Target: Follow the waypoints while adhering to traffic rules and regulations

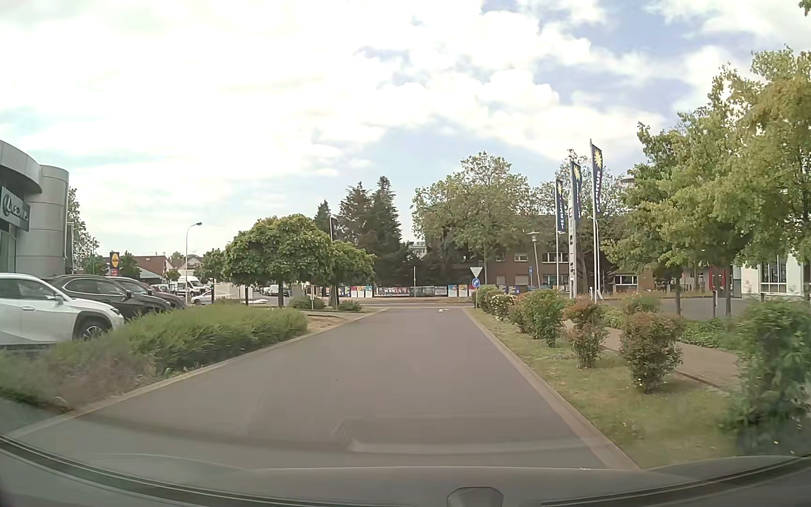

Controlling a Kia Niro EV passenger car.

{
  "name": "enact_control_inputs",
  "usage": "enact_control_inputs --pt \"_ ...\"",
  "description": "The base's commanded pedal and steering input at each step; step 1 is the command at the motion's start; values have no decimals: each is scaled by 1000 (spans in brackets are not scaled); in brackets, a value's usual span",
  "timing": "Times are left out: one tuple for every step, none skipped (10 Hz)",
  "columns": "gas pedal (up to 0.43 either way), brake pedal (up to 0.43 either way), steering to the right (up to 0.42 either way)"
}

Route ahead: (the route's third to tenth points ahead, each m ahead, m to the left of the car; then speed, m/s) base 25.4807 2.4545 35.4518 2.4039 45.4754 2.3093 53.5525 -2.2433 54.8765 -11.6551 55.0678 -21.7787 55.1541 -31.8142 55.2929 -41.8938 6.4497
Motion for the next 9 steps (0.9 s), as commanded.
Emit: enact_control_inputs --pt "8 30 3" --pt "8 30 3" --pt "8 30 3" --pt "8 24 3" --pt "8 30 3" --pt "8 30 3" --pt "8 30 3" --pt "8 24 3" --pt "8 24 3"
